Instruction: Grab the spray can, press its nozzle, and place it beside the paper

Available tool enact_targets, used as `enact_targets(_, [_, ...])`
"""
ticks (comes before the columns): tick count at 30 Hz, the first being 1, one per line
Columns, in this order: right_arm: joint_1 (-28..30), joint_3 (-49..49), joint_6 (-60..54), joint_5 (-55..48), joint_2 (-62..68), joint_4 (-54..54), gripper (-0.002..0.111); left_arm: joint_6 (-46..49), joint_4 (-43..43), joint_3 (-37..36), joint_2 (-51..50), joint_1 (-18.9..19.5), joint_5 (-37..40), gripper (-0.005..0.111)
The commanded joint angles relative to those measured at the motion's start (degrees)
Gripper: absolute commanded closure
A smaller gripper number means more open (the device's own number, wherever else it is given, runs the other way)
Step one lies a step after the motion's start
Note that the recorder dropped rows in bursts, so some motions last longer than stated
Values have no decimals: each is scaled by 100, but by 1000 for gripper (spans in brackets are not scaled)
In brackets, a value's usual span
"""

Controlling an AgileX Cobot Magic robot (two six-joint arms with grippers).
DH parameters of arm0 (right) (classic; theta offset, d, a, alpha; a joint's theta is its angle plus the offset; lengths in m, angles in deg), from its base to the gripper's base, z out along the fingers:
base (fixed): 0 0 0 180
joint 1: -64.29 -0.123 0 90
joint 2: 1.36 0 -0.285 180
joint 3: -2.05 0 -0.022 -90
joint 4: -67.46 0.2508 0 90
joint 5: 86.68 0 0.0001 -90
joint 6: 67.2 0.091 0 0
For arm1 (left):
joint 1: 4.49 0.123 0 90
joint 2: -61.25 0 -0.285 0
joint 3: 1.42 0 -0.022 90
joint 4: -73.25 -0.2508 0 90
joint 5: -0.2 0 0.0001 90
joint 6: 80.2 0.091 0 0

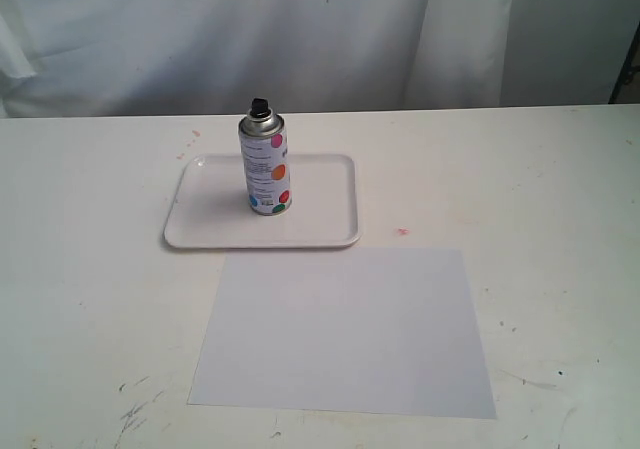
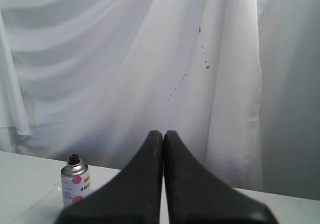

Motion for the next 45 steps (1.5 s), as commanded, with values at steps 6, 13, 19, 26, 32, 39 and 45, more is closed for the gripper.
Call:
enact_targets(6, [-13,-19,24,5,-7,-9,108,2310,1920,-512,13,265,-771,107])
enact_targets(13, [-13,-19,24,5,-7,-9,108,2331,1967,-931,439,670,-889,107])
enact_targets(19, [-13,-19,24,5,-7,-9,108,2331,1967,-1523,731,670,-898,107])
enact_targets(26, [-13,-19,24,5,-7,-9,108,2256,1967,-1914,739,670,-892,107])
enact_targets(32, [-13,-19,24,5,-7,-9,108,2256,1951,-2306,739,670,-892,107])
enact_targets(39, [-13,-19,24,5,-7,-9,108,2109,1584,-2313,739,670,-868,107])
enact_targets(45, [-13,-19,24,5,-7,-9,108,2109,1601,-2313,739,670,-764,107])
